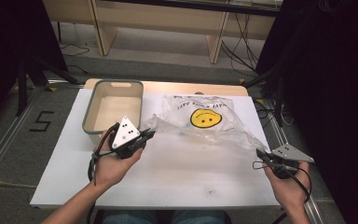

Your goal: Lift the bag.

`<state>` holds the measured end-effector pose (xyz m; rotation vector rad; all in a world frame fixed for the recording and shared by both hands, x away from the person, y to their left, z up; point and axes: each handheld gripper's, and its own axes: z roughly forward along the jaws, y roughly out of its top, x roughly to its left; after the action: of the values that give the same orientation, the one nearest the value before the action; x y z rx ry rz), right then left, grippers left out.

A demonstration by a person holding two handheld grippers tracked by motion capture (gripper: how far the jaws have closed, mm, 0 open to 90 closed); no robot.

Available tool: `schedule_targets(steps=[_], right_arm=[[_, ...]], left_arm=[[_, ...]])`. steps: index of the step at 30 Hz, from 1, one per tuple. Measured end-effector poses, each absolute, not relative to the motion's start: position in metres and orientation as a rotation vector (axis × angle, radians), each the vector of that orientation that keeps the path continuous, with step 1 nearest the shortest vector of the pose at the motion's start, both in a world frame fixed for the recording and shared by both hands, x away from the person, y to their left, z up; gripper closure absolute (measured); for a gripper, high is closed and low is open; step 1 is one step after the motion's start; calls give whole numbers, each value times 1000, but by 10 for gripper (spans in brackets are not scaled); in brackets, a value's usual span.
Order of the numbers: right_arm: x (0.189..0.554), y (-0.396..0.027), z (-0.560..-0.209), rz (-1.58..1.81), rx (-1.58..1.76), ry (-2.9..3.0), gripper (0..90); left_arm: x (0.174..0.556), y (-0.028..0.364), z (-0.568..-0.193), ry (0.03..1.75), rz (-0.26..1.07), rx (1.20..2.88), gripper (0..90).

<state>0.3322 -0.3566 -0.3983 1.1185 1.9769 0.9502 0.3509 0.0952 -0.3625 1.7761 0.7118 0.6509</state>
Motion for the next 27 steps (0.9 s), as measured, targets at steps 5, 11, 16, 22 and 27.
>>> schedule_targets(steps=[5, 11, 16, 22, 27], right_arm=[[335, -353, -392, 972, 1106, 1939, 899], [337, -350, -388, 987, 1093, 1907, 899], [337, -349, -382, 1003, 1081, 1867, 900], [337, -350, -376, 1019, 1072, 1836, 900], [336, -351, -373, 1025, 1072, 1816, 900]], left_arm=[[353, 97, -362, 719, 666, 1759, 891], [354, 100, -360, 729, 672, 1728, 891], [355, 101, -355, 725, 685, 1703, 891], [355, 101, -353, 717, 691, 1690, 891], [354, 101, -351, 716, 692, 1678, 891]])
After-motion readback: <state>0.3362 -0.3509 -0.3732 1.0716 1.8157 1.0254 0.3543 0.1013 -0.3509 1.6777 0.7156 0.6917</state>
